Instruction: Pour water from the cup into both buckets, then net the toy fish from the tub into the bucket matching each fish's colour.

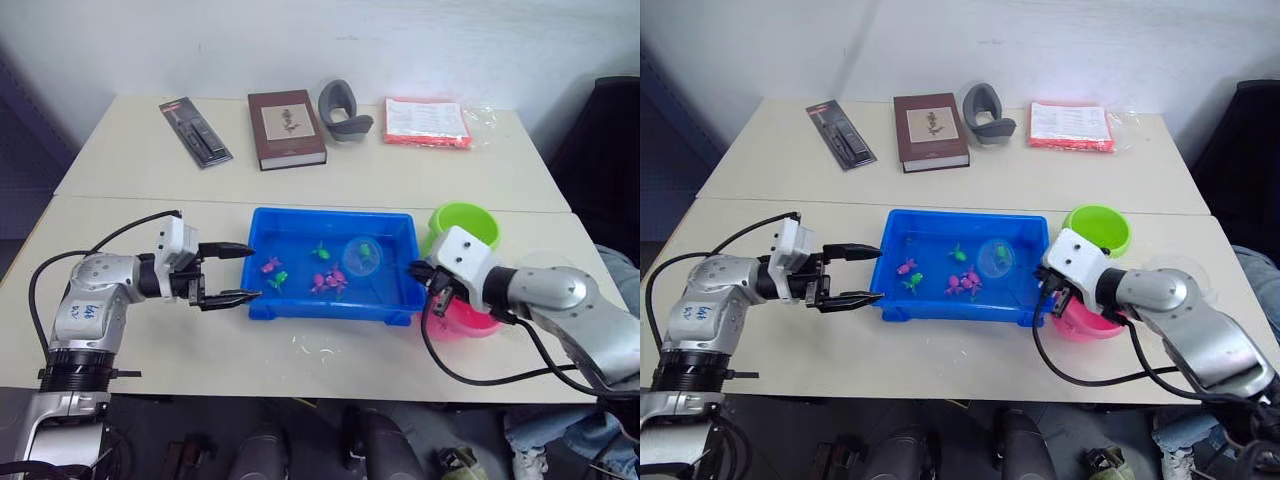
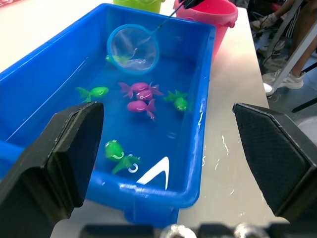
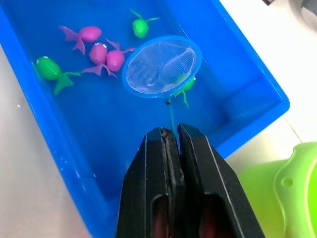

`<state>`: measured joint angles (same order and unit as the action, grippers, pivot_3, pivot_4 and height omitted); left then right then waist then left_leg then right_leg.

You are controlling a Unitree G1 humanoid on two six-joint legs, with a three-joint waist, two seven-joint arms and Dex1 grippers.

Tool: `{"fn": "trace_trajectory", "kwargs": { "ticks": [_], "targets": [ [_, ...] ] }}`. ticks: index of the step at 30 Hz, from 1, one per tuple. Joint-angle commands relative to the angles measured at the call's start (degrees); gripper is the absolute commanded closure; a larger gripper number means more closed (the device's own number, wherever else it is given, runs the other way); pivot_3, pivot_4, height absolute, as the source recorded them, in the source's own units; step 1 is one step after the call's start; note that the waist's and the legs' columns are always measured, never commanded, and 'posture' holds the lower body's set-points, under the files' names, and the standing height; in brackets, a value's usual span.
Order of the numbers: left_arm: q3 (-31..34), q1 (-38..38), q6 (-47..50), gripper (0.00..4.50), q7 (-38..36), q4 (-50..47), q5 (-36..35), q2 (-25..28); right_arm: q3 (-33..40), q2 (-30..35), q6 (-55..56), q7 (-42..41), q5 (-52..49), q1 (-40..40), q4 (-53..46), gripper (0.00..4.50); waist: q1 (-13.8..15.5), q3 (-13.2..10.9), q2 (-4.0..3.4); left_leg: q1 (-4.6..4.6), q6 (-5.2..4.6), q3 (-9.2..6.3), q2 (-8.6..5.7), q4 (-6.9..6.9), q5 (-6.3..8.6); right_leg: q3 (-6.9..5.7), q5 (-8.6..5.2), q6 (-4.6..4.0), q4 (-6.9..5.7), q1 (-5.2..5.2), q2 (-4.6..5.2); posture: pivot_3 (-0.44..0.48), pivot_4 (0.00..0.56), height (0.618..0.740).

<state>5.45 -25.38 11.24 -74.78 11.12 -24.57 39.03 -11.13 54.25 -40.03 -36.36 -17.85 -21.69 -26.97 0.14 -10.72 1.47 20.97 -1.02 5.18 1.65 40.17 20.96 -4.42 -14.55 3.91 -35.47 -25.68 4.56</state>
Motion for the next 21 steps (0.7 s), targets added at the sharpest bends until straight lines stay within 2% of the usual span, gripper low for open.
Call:
{"fn": "trace_trajectory", "kwargs": {
  "ticks": [1, 8, 14, 21],
  "targets": [
    [0.5, 0.4, -0.3, 0.01, 0.6, -2.5, -0.6, 0.4, -0.6, 0.3, 0.5, -1.8, 3.2, -1.6, 0.3, 4.50, 0.0, 0.0, 0.00, 0.00, 0.00, 0.00, 0.00, 0.00, 0.00, -0.01, 0.00, 0.00, 0.00, 0.00, 0.00, 0.000, 0.150, 0.740],
    [0.2, 0.4, -0.5, 0.01, 0.7, -2.4, -0.4, 0.3, -2.3, -2.5, -2.3, -4.8, 3.6, -3.8, 1.1, 4.50, -0.1, 0.0, 0.00, 0.00, 0.00, 0.01, 0.00, 0.00, 0.00, -0.01, 0.00, 0.00, 0.00, 0.00, 0.01, 0.000, 0.150, 0.740],
    [-0.1, 1.0, -0.7, 0.01, 0.5, -2.6, -0.3, 0.3, 2.1, -7.9, -10.4, -4.7, -1.7, -5.5, 1.5, 4.50, -0.1, 0.0, -0.01, 0.00, 0.01, 0.00, 0.01, 0.00, 0.00, -0.01, 0.00, 0.00, -0.01, 0.00, 0.05, 0.000, 0.150, 0.740],
    [-0.1, 1.1, -0.7, 0.01, 0.7, -2.8, -0.3, 0.4, 2.0, -8.1, -12.9, -5.8, -2.5, -5.9, 1.0, 4.50, -0.1, 0.0, -0.01, 0.00, 0.01, 0.00, -0.01, 0.00, 0.00, -0.01, 0.00, 0.00, -0.02, -0.01, 0.08, 0.000, 0.150, 0.740]
  ]
}}
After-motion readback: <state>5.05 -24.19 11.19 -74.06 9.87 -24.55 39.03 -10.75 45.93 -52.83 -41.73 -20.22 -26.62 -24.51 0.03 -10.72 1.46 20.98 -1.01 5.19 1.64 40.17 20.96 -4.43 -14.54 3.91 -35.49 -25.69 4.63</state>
